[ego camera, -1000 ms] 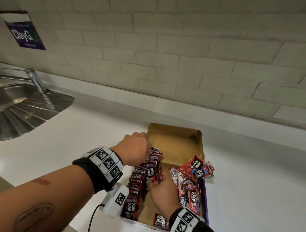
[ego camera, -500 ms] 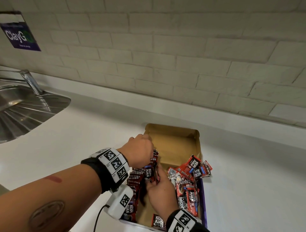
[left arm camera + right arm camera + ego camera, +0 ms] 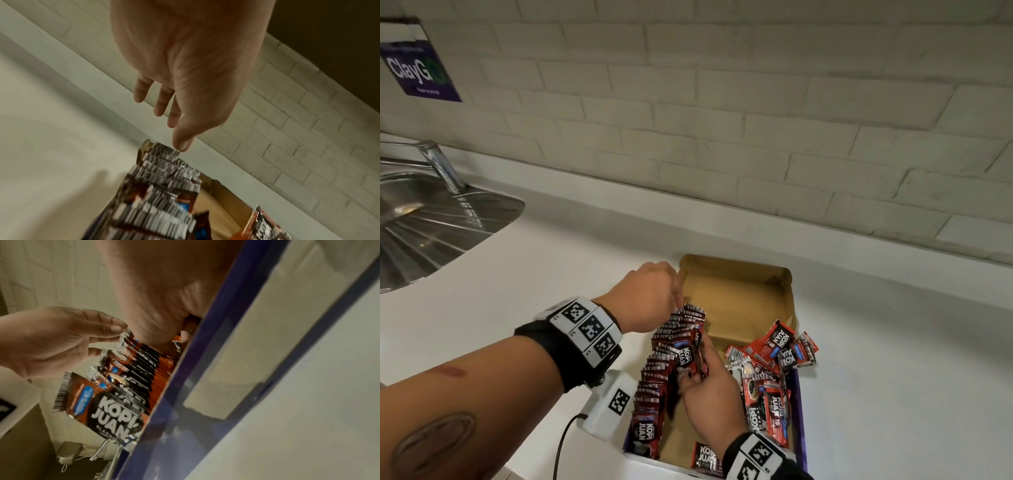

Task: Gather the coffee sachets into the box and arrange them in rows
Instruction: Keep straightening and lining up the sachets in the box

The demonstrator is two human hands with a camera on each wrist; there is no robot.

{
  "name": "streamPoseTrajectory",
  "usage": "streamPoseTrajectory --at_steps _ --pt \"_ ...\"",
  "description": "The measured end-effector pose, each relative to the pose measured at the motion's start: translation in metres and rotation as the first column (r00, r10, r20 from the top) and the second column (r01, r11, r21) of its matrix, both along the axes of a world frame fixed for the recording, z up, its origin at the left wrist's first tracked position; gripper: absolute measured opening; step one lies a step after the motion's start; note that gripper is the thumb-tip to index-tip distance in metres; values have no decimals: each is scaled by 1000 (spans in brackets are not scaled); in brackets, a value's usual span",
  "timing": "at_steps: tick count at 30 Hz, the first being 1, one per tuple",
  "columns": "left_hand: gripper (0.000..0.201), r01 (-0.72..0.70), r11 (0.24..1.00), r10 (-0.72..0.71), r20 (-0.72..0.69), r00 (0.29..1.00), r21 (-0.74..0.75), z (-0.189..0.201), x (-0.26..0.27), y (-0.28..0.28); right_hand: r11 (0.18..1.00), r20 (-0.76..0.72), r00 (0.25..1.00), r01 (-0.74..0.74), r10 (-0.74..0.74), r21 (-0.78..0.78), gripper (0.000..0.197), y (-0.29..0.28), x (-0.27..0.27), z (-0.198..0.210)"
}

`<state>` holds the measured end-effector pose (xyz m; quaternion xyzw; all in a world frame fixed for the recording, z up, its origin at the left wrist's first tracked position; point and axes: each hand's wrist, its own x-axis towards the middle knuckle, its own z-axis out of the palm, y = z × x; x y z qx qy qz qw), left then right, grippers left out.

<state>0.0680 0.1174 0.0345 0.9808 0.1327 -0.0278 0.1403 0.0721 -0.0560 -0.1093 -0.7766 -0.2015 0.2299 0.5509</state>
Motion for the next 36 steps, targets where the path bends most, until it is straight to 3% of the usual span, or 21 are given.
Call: streamPoseTrajectory --at_steps 4,16,28,33,36 --pt "17 53 997 -49 -91 995 51 -6 0 -12 1000 0 1000 1 -1 -11 80 1 0 0" --pt "18 133 962 -89 -188 978 237 -7 20 -26 1000 -16 1000 22 -22 -3 81 3 -1 -4" --pt "23 119 980 -87 -191 978 159 -8 26 -26 997 30 998 65 -64 -42 69 -1 -2 1" --pt "21 25 999 -26 -53 998 -28 4 9 -10 998 30 998 55 -54 -23 54 -1 -2 1" --pt "19 16 999 -12 -112 994 38 7 -7 -11 998 56 998 42 -39 -54 49 -2 0 2"
